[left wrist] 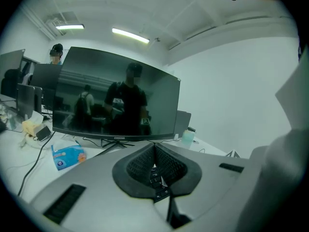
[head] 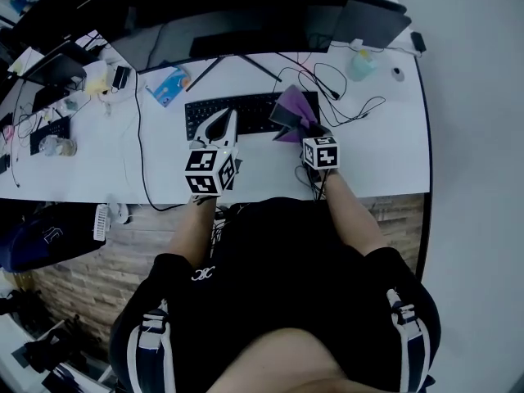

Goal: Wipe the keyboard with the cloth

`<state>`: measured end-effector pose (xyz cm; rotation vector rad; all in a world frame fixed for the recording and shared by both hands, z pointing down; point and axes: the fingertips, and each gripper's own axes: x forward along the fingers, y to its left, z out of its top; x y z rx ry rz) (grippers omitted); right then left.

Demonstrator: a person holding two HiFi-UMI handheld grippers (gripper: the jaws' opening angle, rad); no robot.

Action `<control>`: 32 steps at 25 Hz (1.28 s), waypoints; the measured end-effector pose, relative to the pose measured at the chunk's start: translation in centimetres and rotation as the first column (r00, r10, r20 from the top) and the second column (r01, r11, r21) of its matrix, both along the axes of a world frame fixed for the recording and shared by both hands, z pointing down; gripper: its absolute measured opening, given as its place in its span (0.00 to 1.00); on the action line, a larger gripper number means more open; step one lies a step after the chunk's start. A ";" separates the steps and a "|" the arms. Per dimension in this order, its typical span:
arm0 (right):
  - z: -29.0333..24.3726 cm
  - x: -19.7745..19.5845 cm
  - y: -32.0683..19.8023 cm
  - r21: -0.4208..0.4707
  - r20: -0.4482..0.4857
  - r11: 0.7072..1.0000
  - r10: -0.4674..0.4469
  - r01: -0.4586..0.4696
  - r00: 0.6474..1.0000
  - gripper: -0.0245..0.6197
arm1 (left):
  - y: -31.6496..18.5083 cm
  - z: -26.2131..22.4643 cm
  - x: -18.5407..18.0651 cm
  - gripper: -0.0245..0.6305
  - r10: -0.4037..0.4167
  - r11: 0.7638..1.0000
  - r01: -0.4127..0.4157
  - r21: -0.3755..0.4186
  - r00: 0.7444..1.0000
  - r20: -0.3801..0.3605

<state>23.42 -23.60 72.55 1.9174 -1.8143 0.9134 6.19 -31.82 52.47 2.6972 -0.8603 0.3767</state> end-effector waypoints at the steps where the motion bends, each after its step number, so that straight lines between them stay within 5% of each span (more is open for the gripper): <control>1: 0.1 0.5 0.4 -0.002 0.002 1.000 0.010 -0.010 1.000 0.19 | 0.2 0.0 0.7 0.06 0.011 1.000 -0.011 0.002 1.000 -0.001; 8: 0.1 3.6 2.5 -0.018 0.006 0.996 0.082 -0.082 0.997 0.19 | 1.8 -0.8 4.1 0.06 0.066 0.998 -0.066 0.021 0.998 -0.004; 15: -1.4 8.5 5.0 -0.014 -0.028 0.969 0.247 -0.247 0.969 0.19 | 3.0 -1.6 5.4 0.06 0.083 0.996 -0.083 0.042 0.996 0.011; 20: -6.5 10.7 4.7 0.122 -0.057 0.949 0.298 -0.289 0.953 0.19 | 3.1 -2.6 6.0 0.06 0.076 0.995 -0.076 0.069 0.997 0.001; 26: -15.5 10.9 4.0 0.337 -0.142 0.912 0.293 -0.232 0.946 0.19 | 3.1 -4.1 6.9 0.06 0.063 0.993 -0.062 0.104 0.998 -0.012; 32: -24.1 10.0 4.7 0.541 -0.193 0.825 0.310 -0.163 0.931 0.18 | 3.0 -5.0 7.1 0.06 0.054 0.990 -0.053 0.132 0.999 -0.007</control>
